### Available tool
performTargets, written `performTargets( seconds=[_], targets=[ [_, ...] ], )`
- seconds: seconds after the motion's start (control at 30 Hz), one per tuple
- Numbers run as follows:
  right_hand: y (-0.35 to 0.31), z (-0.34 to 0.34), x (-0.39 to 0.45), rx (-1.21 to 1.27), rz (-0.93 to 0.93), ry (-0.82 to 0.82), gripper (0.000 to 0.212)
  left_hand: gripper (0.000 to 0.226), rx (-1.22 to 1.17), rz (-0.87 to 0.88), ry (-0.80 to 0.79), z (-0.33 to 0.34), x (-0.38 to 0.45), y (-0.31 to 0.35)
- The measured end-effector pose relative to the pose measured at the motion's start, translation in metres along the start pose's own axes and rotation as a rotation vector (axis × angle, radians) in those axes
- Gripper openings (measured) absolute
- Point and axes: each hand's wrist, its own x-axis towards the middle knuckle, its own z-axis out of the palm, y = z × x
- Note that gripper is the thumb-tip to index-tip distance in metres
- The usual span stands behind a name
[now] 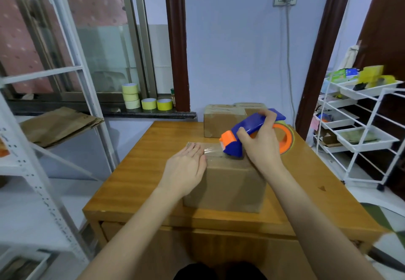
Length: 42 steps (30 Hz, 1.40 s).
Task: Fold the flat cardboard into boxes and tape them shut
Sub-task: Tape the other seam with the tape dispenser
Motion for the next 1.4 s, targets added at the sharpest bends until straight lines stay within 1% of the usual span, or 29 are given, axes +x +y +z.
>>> performTargets(
  seconds=[0.17,0.23,0.33,0.43,0.47,0.57,0.63,0.7,0.77,0.87,0.97,1.03,1.07,1.13,1.17,1.2,1.27,1.33,1.37,1.4],
  targets=[
    [0.020,-0.042,0.009,-0.017,0.001,0.049,0.051,0.086,-0.002,0.001,0.000,0.003,0.001,0.001],
    [0.023,-0.048,0.007,-0.117,-0.050,0.016,0.054,0.086,0.005,0.001,0.004,0.005,0.003,0.003],
    [0.021,-0.044,0.005,-0.333,-0.155,-0.044,0.056,0.088,0.011,0.010,-0.002,0.005,0.003,0.003],
    [0.015,-0.039,0.006,-0.487,-0.204,-0.101,0.056,0.086,0.010,0.023,-0.021,0.002,0.003,0.003],
    [0.012,-0.037,0.007,-0.533,-0.227,-0.113,0.056,0.083,0.016,0.027,-0.030,0.001,0.003,0.004],
    [0.003,-0.031,0.011,-0.691,-0.303,-0.158,0.056,0.060,0.032,0.029,-0.085,-0.001,0.005,0.004],
    [-0.002,-0.028,0.014,-0.747,-0.333,-0.195,0.057,0.050,0.050,0.043,-0.137,-0.004,0.010,0.008],
    [-0.004,-0.027,0.015,-0.763,-0.354,-0.213,0.058,0.052,0.060,0.111,-0.147,-0.005,0.015,0.018],
    [-0.004,-0.027,0.014,-0.751,-0.355,-0.210,0.059,0.056,0.009,0.174,-0.159,-0.003,0.018,0.034],
    [-0.003,-0.029,0.012,-0.735,-0.332,-0.202,0.059,0.060,-0.072,0.158,-0.183,0.001,0.016,0.048],
    [-0.004,-0.028,0.012,-0.764,-0.340,-0.202,0.057,0.060,-0.045,0.180,-0.173,0.002,0.015,0.040],
    [-0.004,-0.028,0.012,-0.769,-0.336,-0.213,0.057,0.064,-0.014,0.144,-0.157,0.001,0.011,0.021],
    [-0.003,-0.029,0.013,-0.755,-0.323,-0.217,0.058,0.071,0.005,0.121,-0.143,-0.001,0.007,0.009],
    [0.001,-0.031,0.013,-0.688,-0.291,-0.210,0.057,0.094,0.041,0.107,-0.132,-0.005,-0.001,-0.010],
    [0.002,-0.031,0.013,-0.653,-0.279,-0.200,0.057,0.102,0.057,0.108,-0.140,-0.007,-0.003,-0.015],
    [0.003,-0.031,0.012,-0.632,-0.274,-0.193,0.057,0.106,0.063,0.105,-0.142,-0.008,-0.004,-0.017],
    [0.003,-0.030,0.012,-0.627,-0.283,-0.186,0.056,0.099,0.090,0.094,-0.115,-0.012,-0.002,-0.009],
    [0.002,-0.029,0.012,-0.629,-0.285,-0.186,0.056,0.081,0.094,0.090,-0.077,-0.014,0.004,0.009],
    [0.002,-0.028,0.012,-0.629,-0.286,-0.187,0.057,0.069,0.056,0.094,-0.085,-0.013,0.007,0.022],
    [0.002,-0.028,0.012,-0.621,-0.291,-0.185,0.057,0.063,0.002,0.109,-0.101,-0.011,0.010,0.035]
  ],
)
